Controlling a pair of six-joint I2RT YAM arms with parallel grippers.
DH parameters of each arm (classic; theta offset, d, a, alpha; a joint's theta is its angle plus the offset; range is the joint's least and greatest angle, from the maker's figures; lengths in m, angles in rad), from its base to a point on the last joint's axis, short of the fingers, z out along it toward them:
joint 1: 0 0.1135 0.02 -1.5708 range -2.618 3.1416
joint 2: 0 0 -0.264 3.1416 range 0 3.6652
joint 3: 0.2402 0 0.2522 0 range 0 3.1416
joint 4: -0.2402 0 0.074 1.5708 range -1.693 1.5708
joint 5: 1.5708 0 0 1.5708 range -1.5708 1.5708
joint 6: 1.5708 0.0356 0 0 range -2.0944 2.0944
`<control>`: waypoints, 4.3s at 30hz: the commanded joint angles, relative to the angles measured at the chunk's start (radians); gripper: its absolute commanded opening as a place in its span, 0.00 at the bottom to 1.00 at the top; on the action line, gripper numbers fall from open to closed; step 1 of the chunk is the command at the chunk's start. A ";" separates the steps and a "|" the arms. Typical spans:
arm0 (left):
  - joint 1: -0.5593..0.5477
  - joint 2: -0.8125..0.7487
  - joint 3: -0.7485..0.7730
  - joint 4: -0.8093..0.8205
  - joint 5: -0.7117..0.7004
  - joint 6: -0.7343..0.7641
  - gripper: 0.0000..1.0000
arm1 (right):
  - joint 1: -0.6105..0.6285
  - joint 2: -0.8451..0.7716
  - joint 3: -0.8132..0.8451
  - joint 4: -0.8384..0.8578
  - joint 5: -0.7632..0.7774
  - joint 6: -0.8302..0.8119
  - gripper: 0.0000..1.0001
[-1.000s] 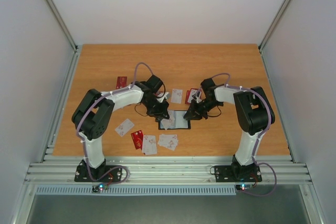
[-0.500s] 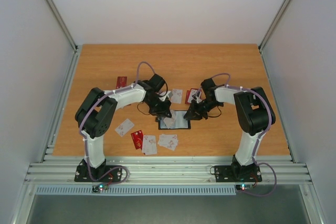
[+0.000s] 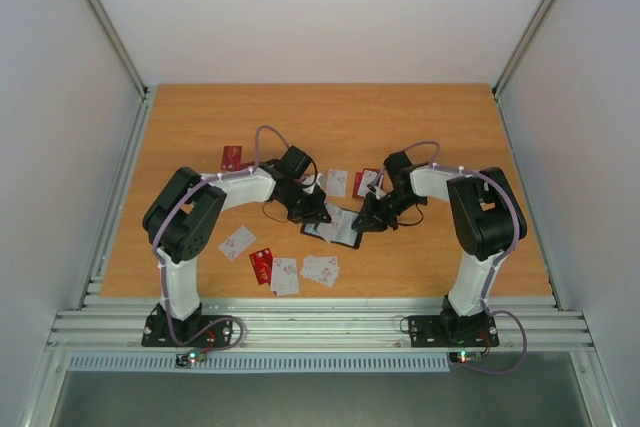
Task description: Put the credit cards into the card holder
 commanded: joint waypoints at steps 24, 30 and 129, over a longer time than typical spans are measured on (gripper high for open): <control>0.033 -0.272 -0.222 -0.088 -0.071 0.112 0.00 | 0.002 -0.186 -0.039 -0.109 0.104 -0.012 0.18; 0.039 -0.367 -0.347 -0.070 -0.156 0.026 0.01 | 0.002 -0.233 -0.077 -0.085 0.122 0.039 0.19; -0.153 -0.015 0.133 -0.263 -0.415 0.337 0.00 | -0.076 -0.251 -0.342 0.498 -0.151 0.394 0.46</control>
